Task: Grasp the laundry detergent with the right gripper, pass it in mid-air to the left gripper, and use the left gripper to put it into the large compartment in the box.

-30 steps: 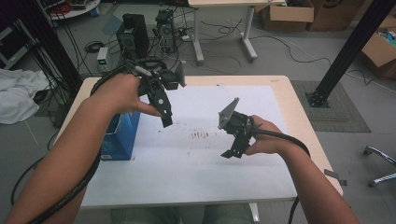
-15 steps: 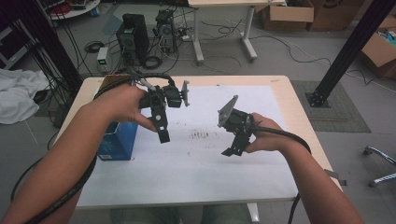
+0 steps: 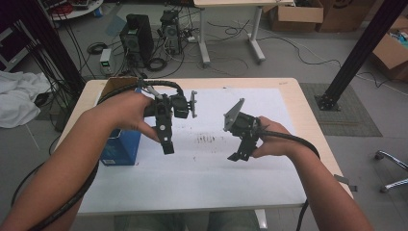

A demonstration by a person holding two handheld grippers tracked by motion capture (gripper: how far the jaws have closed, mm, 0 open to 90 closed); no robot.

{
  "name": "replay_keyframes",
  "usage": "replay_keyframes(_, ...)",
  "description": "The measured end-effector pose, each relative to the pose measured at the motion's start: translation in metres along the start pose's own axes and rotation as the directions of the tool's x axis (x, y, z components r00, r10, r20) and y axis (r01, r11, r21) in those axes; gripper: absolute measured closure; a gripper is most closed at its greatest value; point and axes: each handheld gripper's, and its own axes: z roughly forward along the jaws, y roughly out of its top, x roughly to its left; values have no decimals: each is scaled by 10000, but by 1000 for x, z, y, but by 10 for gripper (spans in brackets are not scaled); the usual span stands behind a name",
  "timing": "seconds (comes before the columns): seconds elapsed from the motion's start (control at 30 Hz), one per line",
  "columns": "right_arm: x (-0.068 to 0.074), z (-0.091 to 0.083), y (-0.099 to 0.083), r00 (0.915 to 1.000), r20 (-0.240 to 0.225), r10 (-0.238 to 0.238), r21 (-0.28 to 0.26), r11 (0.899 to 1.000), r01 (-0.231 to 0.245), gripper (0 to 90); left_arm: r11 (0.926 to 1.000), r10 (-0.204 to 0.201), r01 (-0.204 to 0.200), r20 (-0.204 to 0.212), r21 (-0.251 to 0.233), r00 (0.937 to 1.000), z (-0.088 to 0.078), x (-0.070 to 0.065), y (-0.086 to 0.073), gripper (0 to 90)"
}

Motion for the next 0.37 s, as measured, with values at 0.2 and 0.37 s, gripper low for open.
replay_keyframes(0.2,0,0,0,10000,5,13,-22,10000,-13,0,10000,-32,32,-31,-57,10000,0,1,-2,1)
replay_keyframes(0.37,0,0,1,10000,8,-8,13,10000,8,0,10000,-24,25,65,-95,10000,0,1,-5,1)
